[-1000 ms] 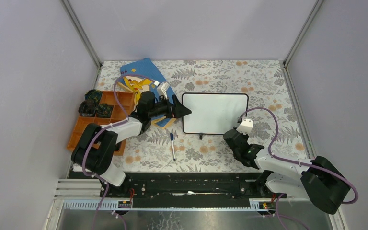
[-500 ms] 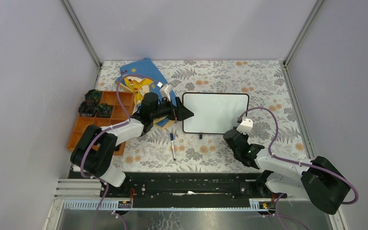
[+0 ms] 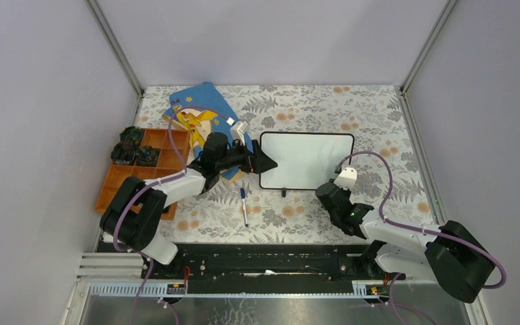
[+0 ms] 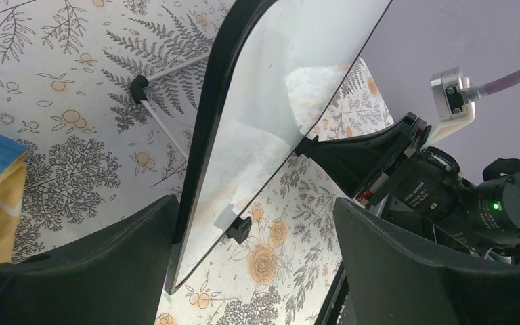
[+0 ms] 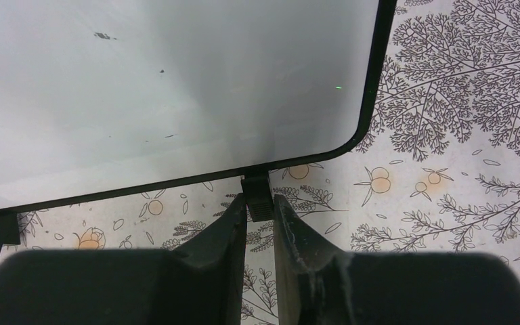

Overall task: Write a sentence on the whiteboard
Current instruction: Open the whiteboard marker at the center of the board.

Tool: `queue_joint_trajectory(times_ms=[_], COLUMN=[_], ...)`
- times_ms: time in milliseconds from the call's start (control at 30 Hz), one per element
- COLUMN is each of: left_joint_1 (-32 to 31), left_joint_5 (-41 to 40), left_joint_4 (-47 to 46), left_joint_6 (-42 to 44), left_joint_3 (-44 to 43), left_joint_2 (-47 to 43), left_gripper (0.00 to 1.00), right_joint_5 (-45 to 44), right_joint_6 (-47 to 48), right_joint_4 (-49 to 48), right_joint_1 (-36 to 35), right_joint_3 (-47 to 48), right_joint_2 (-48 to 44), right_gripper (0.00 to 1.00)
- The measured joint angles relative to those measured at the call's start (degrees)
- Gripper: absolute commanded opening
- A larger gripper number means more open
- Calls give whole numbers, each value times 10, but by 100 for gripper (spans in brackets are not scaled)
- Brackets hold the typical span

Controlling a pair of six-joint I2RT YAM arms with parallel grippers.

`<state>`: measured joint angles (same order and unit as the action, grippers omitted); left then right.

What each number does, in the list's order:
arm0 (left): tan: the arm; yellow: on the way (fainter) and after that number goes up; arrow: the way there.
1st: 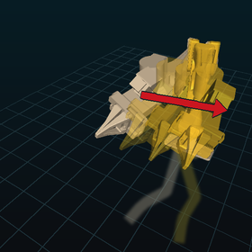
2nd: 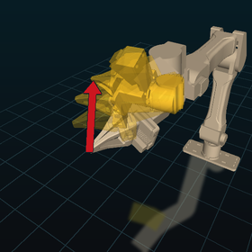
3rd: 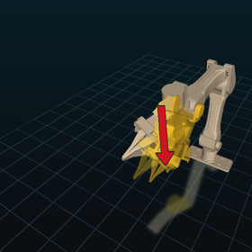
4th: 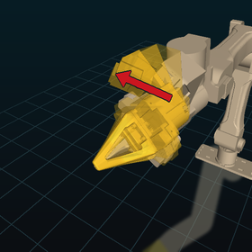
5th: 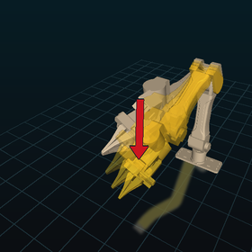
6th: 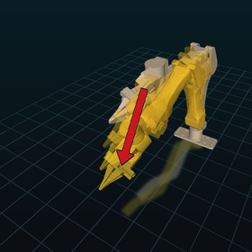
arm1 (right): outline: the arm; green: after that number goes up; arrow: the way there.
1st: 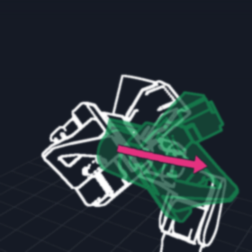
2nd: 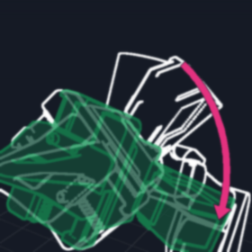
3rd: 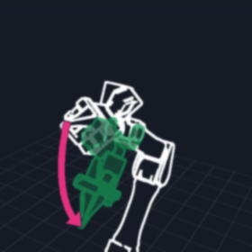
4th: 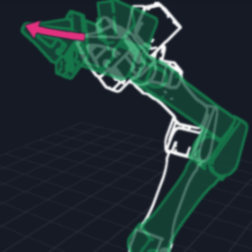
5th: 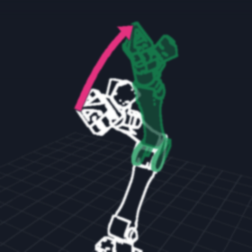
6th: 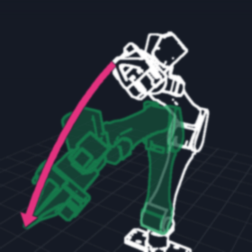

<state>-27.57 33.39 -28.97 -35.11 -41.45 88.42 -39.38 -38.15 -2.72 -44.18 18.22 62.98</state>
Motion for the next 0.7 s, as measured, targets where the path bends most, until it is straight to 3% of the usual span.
queue_joint_trajectory(times_ms=[700], left_joint_1=[-21], left_joint_5=[-8], left_joint_4=[8], left_joint_6=[6], left_joint_3=[0], left_joint_2=[0], left_gripper=[90], right_joint_5=[0], right_joint_6=[13], right_joint_4=[-2], right_joint_1=[0], right_joint_3=[3], right_joint_2=[8], right_gripper=[13])
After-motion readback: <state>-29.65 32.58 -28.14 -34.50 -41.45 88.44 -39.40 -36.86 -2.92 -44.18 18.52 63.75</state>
